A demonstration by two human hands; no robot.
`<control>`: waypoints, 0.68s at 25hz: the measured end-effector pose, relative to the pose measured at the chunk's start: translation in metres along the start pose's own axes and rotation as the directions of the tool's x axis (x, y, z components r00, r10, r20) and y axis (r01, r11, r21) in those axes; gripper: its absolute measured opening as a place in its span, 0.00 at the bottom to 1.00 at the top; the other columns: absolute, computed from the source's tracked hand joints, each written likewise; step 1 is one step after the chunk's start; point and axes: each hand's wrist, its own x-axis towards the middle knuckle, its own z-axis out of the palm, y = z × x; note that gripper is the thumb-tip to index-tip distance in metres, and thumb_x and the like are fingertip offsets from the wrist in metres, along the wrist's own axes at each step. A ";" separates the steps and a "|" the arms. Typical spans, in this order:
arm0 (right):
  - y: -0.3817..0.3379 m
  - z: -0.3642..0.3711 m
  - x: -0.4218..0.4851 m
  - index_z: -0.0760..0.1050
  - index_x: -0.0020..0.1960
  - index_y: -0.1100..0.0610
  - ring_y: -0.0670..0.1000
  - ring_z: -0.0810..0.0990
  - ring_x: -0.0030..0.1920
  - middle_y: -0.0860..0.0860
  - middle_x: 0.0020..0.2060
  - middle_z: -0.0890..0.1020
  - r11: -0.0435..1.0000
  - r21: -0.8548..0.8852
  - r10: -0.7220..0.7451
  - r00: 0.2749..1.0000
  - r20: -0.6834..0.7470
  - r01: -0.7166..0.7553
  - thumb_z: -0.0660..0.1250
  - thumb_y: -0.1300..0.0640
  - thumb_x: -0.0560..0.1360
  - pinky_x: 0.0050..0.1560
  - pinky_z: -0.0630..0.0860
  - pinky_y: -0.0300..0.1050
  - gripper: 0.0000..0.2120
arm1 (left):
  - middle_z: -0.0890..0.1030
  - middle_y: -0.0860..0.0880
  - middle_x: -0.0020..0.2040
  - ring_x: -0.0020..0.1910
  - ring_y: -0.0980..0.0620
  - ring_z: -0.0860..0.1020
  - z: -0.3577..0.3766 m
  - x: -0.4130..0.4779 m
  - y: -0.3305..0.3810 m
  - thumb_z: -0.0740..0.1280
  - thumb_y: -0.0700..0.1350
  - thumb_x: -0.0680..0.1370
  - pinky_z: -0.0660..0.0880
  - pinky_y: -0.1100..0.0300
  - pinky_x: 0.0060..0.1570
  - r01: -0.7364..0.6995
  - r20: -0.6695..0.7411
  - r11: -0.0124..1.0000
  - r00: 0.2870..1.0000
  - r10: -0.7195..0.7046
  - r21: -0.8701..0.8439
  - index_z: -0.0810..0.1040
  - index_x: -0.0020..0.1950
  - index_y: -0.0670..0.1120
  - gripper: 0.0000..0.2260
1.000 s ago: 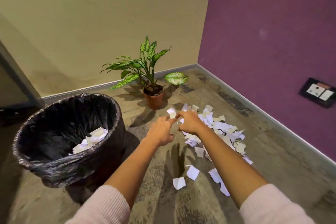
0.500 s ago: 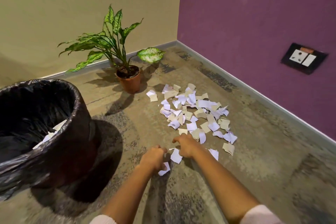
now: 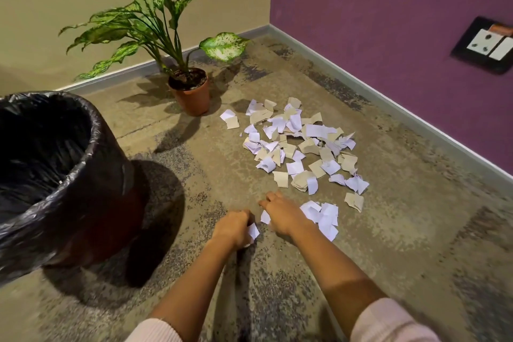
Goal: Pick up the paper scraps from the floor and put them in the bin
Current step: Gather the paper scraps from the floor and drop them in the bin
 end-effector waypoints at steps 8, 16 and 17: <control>0.016 0.008 -0.024 0.78 0.58 0.56 0.59 0.66 0.68 0.56 0.63 0.74 0.990 0.007 0.137 0.981 -0.137 -0.138 0.65 0.59 0.75 0.65 0.66 0.52 0.12 | 0.83 0.48 0.57 0.56 0.46 0.80 -0.002 0.001 0.013 0.68 0.45 0.76 0.76 0.54 0.52 -0.055 -0.092 0.996 0.995 0.048 -0.074 0.82 0.56 0.52 0.10; 0.083 -0.006 -0.059 0.78 0.58 0.54 0.59 0.60 0.68 0.56 0.64 0.68 0.876 0.180 0.473 0.871 -0.133 -0.448 0.68 0.51 0.71 0.63 0.64 0.53 0.17 | 0.74 0.44 0.60 0.63 0.44 0.70 0.007 0.026 0.063 0.73 0.47 0.73 0.72 0.50 0.62 -0.235 -0.141 0.969 0.965 0.222 -0.079 0.83 0.54 0.47 0.11; 0.090 -0.004 -0.064 0.78 0.58 0.54 0.60 0.60 0.68 0.56 0.64 0.67 0.861 0.199 0.492 0.866 -0.090 -0.468 0.68 0.51 0.71 0.63 0.64 0.54 0.16 | 0.74 0.45 0.59 0.63 0.45 0.70 0.009 0.029 0.070 0.73 0.46 0.73 0.72 0.50 0.61 -0.265 -0.152 0.960 0.956 0.250 -0.091 0.83 0.53 0.46 0.10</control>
